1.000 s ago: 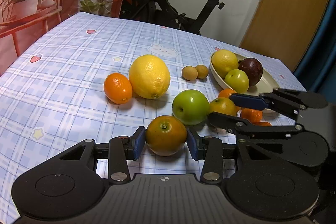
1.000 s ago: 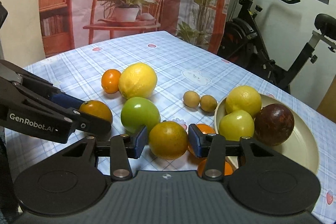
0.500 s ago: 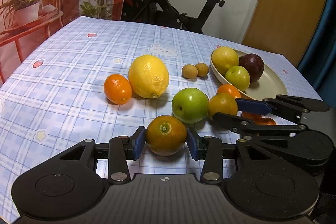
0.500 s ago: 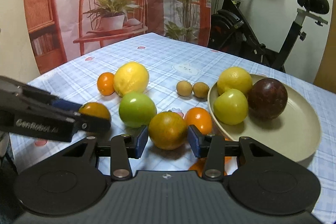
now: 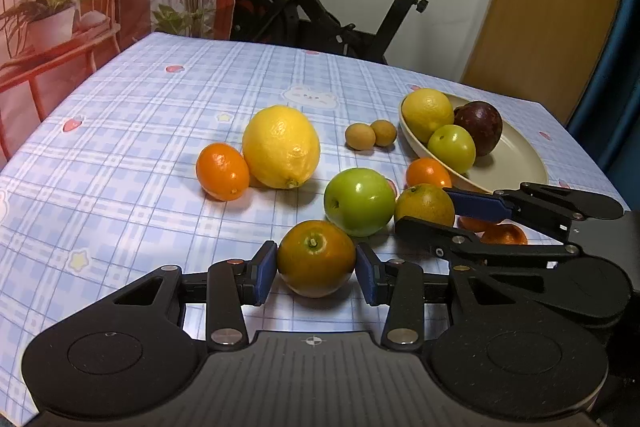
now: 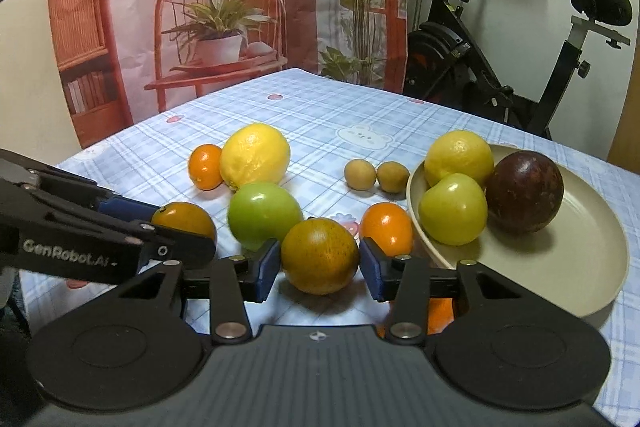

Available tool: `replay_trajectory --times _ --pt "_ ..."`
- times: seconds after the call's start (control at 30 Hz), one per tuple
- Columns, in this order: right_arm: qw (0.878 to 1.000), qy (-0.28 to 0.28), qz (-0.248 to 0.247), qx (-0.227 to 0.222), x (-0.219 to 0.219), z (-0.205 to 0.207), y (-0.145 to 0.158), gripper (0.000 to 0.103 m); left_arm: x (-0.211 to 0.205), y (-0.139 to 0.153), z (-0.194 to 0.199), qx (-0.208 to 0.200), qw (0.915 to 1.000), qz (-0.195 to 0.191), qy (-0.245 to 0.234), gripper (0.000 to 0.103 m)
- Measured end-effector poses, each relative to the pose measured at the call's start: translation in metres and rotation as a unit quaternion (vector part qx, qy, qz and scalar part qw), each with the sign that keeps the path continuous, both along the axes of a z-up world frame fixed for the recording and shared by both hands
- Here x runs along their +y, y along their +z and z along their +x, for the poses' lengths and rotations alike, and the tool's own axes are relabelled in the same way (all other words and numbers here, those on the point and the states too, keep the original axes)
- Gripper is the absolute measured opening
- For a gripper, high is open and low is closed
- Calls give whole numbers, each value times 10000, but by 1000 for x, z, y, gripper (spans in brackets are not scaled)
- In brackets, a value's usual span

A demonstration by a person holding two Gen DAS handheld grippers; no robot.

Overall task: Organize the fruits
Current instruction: 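Carry the orange onto the plate with the left tool while the right tool places a small orange there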

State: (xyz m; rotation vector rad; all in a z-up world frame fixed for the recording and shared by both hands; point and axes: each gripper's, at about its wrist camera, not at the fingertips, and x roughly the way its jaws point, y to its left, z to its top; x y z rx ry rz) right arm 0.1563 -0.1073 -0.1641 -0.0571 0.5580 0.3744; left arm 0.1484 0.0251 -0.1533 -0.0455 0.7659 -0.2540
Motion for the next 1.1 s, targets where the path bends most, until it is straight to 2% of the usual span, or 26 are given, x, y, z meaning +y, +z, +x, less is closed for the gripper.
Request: replay_trajectory --times 0.2,0.4,0.7,0.93,1.1 --pt "9992 60 222 -325 -8 -17 7 46 -9 11 -7 -283 9994 158 -123 45" --pt "9970 -76 592 -487 -26 -27 15 46 -20 22 -5 -370 9988 223 -246 45" --pt "9857 -908 1160 -822 -83 -37 29 46 -69 42 12 -668 9929 401 -903 45" --pt "9757 -1673 1053 -945 -135 -28 28 46 -126 26 34 -653 9830 787 -1525 45" --pt "9749 -1765 1094 -810 -159 -4 26 46 -159 16 45 -725 9757 962 -1832 45"
